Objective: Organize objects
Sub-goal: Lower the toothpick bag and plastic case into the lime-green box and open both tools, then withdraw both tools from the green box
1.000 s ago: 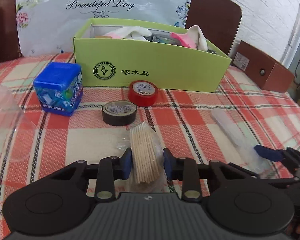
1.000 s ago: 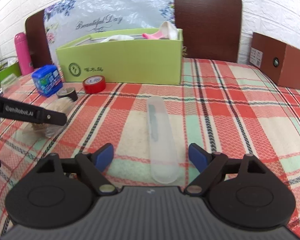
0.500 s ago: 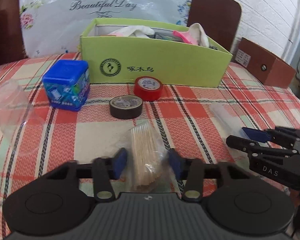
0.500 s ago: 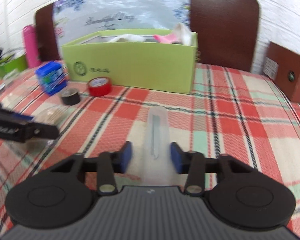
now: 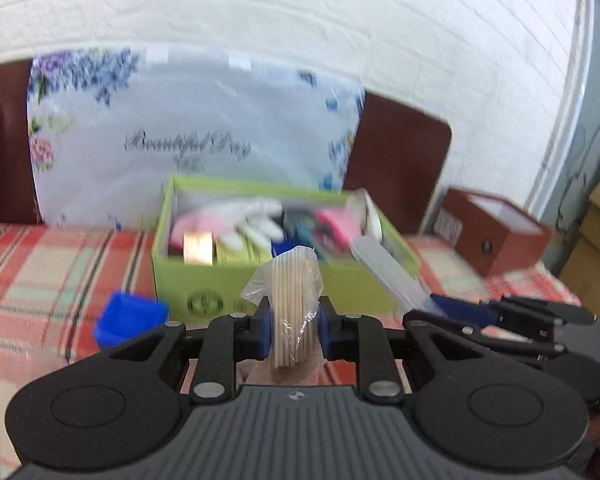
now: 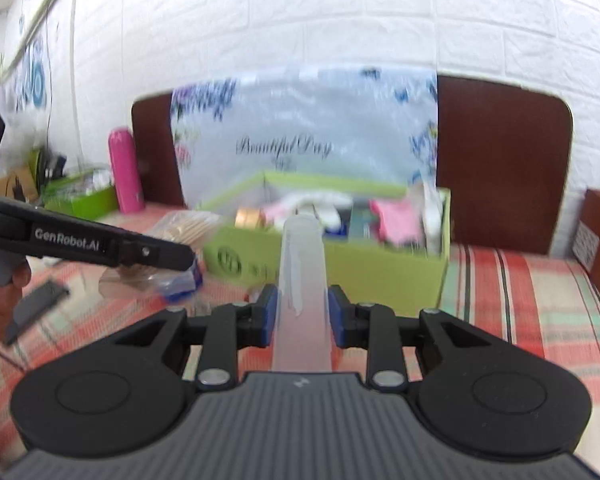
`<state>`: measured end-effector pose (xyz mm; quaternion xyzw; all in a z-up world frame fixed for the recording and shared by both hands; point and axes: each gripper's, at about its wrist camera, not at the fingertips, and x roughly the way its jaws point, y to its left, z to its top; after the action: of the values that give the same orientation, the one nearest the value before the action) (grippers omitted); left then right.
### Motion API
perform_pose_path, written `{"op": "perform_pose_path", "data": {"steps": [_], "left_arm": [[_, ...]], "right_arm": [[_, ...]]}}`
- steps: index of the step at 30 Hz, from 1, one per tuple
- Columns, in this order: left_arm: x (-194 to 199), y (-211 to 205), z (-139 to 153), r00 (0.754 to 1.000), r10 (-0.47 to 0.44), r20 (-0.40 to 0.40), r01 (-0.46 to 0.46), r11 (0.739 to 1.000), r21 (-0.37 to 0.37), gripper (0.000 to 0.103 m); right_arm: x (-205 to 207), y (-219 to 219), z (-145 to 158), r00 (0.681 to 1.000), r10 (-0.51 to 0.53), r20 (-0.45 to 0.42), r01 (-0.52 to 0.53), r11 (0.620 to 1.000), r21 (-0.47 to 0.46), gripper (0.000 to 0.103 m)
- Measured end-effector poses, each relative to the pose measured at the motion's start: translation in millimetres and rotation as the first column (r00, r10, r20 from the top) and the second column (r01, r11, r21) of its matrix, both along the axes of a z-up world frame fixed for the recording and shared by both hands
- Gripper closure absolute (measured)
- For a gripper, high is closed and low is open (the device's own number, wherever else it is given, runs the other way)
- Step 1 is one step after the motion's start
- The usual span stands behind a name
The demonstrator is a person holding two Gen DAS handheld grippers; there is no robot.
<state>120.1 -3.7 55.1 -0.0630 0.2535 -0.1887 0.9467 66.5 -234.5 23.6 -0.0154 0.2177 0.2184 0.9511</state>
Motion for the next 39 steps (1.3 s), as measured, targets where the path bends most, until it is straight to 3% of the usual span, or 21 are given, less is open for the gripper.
{"op": "perform_pose_path", "data": {"steps": [9,17,18,19,20,21,23,27,35,39], "left_arm": [[69.1,4.8,38.1,0.989,0.122,0.087,-0.113,0.988,-0.104,0.080],[126.2,4.0,12.2,0.987,0.159,0.035,-0.155,0.983,-0.095,0.078],[129.8,3.9,5.3,0.988,0.154,0.028,-0.151,0.985,-0.084,0.066],[131.7,3.7,-1.2,0.987,0.157,0.015,-0.156,0.986,-0.066,0.043],[130.9,3.3,-7.3,0.984,0.178,0.007,-0.178,0.983,-0.039,0.034],[128.0,3.7,-12.2,0.981,0.195,0.015,-0.195,0.981,-0.018,0.030],[120.3,6.2,-17.9,0.982,0.186,0.027,-0.186,0.983,-0.003,0.030],[107.9,11.2,-18.3,0.983,0.181,0.017,-0.181,0.983,-0.019,0.030],[63.3,8.3,9.7,0.982,0.176,0.071,-0.176,0.984,-0.015,0.029],[31.2,6.0,3.4,0.988,0.149,0.039,-0.149,0.989,-0.007,0.029]], "right_arm": [[76.6,26.5,36.6,0.986,-0.032,0.164,0.039,0.998,-0.041,0.076],[141.8,53.9,12.7,0.985,-0.050,0.164,0.061,0.996,-0.065,0.076],[146.3,56.7,5.0,0.987,-0.049,0.155,0.061,0.996,-0.071,0.076],[149.5,58.9,-2.8,0.988,-0.048,0.149,0.060,0.995,-0.078,0.067],[152.3,60.9,-10.4,0.990,-0.040,0.134,0.053,0.994,-0.096,0.057],[152.0,62.1,-16.3,0.991,-0.040,0.129,0.055,0.992,-0.117,0.041],[142.9,61.1,-24.7,0.985,-0.036,0.166,0.061,0.987,-0.147,0.038],[125.2,54.8,-26.0,0.974,-0.060,0.220,0.097,0.982,-0.163,0.021],[86.6,41.0,1.7,0.955,-0.095,0.280,0.125,0.988,-0.093,0.016],[54.4,33.3,2.0,0.951,-0.105,0.290,0.134,0.988,-0.083,0.015]]}}
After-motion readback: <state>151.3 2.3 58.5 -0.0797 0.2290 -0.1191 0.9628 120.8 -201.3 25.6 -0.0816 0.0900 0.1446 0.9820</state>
